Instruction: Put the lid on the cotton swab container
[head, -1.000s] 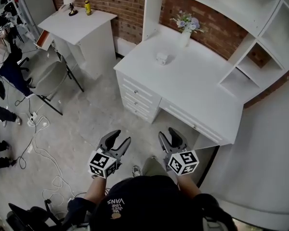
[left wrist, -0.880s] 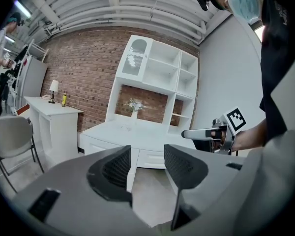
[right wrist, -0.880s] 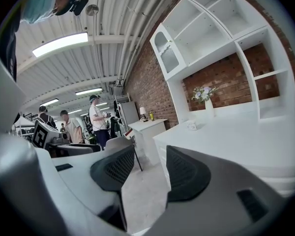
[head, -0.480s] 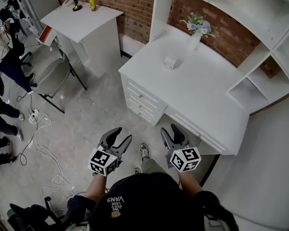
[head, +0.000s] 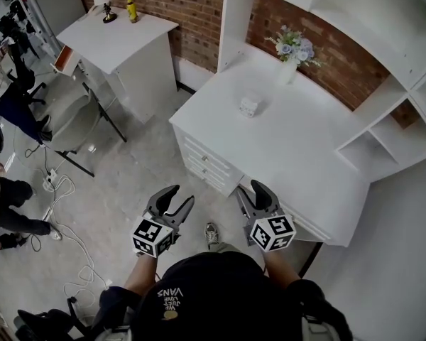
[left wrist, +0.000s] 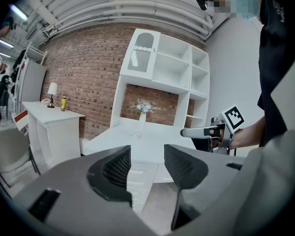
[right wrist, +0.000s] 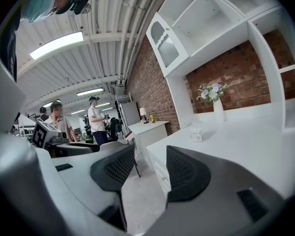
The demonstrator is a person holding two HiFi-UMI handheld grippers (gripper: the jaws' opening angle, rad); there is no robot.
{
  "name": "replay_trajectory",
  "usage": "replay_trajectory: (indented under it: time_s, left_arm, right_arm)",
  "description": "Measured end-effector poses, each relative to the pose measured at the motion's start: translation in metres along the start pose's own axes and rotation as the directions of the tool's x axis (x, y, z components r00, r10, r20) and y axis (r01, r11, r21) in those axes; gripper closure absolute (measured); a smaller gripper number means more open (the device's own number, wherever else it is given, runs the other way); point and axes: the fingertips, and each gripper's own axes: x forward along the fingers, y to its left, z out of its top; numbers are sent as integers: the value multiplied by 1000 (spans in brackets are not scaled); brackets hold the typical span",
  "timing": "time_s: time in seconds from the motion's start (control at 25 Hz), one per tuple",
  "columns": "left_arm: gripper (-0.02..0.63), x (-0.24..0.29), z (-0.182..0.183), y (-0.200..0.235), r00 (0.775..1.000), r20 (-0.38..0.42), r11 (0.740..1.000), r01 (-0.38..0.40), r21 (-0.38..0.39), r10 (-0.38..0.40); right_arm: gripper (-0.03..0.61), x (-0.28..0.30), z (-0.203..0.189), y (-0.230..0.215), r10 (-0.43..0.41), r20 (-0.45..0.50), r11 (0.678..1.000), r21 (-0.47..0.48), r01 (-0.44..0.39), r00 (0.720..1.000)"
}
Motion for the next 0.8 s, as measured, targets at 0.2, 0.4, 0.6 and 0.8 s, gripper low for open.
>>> replay_trajectory:
  time_s: [0.2,0.4,0.6,0.8]
  left_arm:
    - [422,32,14,14,1000,9,1000,3,12,-3]
    - [422,60,22,28,1000,15,1000,-6,14,6]
    - [422,82,27,36,1000,7,1000,-4,11,4]
    - [422,95,23,50,1000,-13,1000,13,7,-13]
  right_arm:
    - [399,23,13,-26,-5,7,1000,-5,5,1000]
    - [399,42,22,-48,-1,8,1000,-8,1,1000]
    - [399,57,28,-69,-8,3,1000,-1,8,1000]
    - [399,73,28,-77,-22,-1,1000,11,22,1000]
